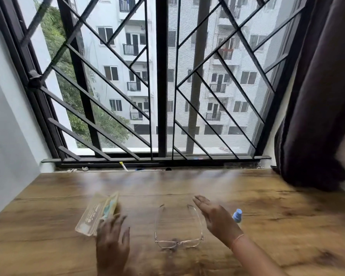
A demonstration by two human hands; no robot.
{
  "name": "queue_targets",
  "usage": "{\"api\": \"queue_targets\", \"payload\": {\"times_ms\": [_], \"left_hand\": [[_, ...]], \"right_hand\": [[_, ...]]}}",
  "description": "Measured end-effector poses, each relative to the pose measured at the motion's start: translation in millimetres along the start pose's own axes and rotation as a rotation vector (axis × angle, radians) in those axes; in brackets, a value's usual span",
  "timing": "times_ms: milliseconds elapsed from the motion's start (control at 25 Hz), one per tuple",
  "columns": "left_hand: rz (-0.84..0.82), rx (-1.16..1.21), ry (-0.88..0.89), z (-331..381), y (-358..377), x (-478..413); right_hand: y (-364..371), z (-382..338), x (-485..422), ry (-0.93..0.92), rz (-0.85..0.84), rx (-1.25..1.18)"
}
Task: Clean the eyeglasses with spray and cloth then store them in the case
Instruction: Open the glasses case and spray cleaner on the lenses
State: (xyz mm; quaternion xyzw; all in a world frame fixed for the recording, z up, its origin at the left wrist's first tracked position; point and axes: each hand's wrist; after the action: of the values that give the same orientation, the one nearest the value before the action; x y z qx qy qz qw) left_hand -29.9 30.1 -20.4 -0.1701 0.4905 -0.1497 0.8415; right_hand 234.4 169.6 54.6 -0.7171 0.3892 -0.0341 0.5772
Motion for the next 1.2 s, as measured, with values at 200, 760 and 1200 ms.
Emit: {"api": "queue_targets", "payload": {"times_ms": [200, 760, 1200], "left_hand": [[-0.302, 0.156, 0.367, 25.1, 17.7, 14.8], [-0.472, 0.215, 0.369, 34.4, 30.3, 6.4], [-0.245, 0.487, 0.169, 109.2, 13.5, -130.0]], "right_hand": [[19.4, 17.9, 46.8, 0.005, -0.025, -0.035], [32.2, 16.2, 52.4, -0.049, 0.215, -0.054], [-57.9, -1.8, -43.6, -0.024, 0.617, -0.181]]}}
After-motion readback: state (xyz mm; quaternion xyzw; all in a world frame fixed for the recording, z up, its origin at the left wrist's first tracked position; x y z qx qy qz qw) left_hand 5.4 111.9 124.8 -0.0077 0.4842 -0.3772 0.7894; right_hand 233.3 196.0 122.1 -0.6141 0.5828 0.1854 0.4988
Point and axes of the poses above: each hand's wrist, its own x-axis away from the middle knuckle, its own y-axis out of the palm, z = x × y, and after that the axes turned 4 degrees about -y, right-handed
